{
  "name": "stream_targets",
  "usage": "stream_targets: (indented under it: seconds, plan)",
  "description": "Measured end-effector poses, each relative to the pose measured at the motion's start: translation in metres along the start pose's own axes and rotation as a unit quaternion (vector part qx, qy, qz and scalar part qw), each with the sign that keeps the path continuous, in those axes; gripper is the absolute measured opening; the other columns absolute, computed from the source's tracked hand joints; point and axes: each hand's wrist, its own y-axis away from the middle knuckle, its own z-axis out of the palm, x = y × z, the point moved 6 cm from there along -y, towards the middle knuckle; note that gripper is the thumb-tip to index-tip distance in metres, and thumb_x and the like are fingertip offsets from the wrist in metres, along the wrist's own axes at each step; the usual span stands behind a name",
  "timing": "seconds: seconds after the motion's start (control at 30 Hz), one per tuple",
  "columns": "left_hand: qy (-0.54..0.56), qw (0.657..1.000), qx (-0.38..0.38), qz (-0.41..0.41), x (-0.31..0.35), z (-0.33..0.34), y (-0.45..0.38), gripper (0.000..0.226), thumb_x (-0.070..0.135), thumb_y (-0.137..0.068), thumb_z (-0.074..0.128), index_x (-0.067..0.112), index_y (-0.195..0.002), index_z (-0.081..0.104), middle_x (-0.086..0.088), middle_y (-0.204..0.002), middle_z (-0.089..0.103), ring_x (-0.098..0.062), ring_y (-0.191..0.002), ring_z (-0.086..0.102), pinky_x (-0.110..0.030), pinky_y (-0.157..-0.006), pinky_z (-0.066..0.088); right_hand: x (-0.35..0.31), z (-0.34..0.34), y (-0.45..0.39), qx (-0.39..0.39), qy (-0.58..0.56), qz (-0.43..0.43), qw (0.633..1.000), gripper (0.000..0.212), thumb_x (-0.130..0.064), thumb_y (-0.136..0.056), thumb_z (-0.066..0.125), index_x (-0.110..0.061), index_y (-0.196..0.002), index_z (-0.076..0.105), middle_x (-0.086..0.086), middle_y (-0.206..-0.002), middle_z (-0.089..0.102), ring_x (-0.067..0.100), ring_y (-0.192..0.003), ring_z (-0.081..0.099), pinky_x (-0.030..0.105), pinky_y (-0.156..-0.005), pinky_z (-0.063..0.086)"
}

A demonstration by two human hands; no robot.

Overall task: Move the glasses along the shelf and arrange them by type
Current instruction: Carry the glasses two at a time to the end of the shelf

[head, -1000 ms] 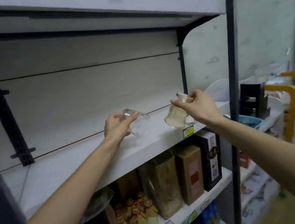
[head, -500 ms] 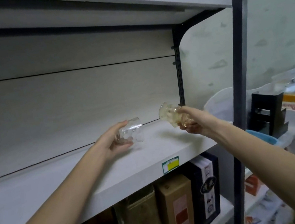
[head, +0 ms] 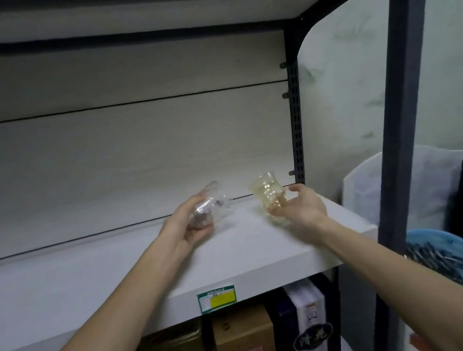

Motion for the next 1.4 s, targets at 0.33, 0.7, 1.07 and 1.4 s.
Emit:
stream_targets:
  seconds: [0.33, 0.7, 1.07, 1.4]
  plan:
    - [0.071, 0.997, 0.021, 0.018, -0.002, 0.016, -0.006, 0.009, 0.019, -0.093, 0.068, 0.011, -0.094, 0.063, -0.009, -0.082, 0.057, -0.017, -0.06, 0.059, -0.044, -0.103, 0.052, -0.005, 0.005, -0.023, -0.011, 0.12, -0.07, 0.99, 0.056, -0.027, -0.077, 0.076, -0.015, -0.124, 0.047, 0.004, -0.112, 0.068, 0.03, -0.109, 0.065, 0.034, -0.084, 0.05]
    - [-0.1, 0.988, 0.085, 0.084, 0.002, -0.006, -0.004, 0.07, 0.022, -0.062, 0.086, 0.017, -0.126, 0.06, -0.009, -0.083, 0.067, -0.019, -0.049, 0.061, -0.028, -0.054, 0.049, -0.039, -0.006, -0.001, 0.147, 0.085, -0.161, 0.972, 0.106, -0.038, -0.07, 0.085, -0.006, -0.153, 0.028, 0.015, -0.152, 0.04, 0.035, -0.144, 0.034, 0.046, -0.119, 0.027]
    - [-0.506, 0.808, 0.142, 0.269, 0.025, -0.026, 0.008, 0.1, 0.034, -0.069, 0.093, 0.024, -0.152, 0.037, -0.001, -0.132, 0.052, -0.017, -0.109, 0.058, -0.036, -0.095, 0.052, -0.074, 0.074, 0.018, -0.036, 0.199, -0.35, 0.915, 0.082, -0.045, -0.094, 0.062, -0.007, -0.158, 0.025, 0.012, -0.158, 0.038, 0.032, -0.15, 0.028, 0.044, -0.119, 0.028]
    - [-0.644, 0.713, 0.134, 0.242, 0.029, -0.044, 0.027, 0.132, 0.082, -0.073, 0.067, 0.018, -0.164, -0.005, -0.009, -0.173, 0.001, -0.026, -0.159, 0.008, -0.046, -0.127, 0.019, -0.062, 0.096, 0.028, -0.101, 0.311, -0.29, 0.899, 0.083, -0.058, -0.101, 0.042, -0.007, -0.162, 0.017, 0.01, -0.169, 0.019, 0.027, -0.158, 0.005, 0.045, -0.127, 0.012]
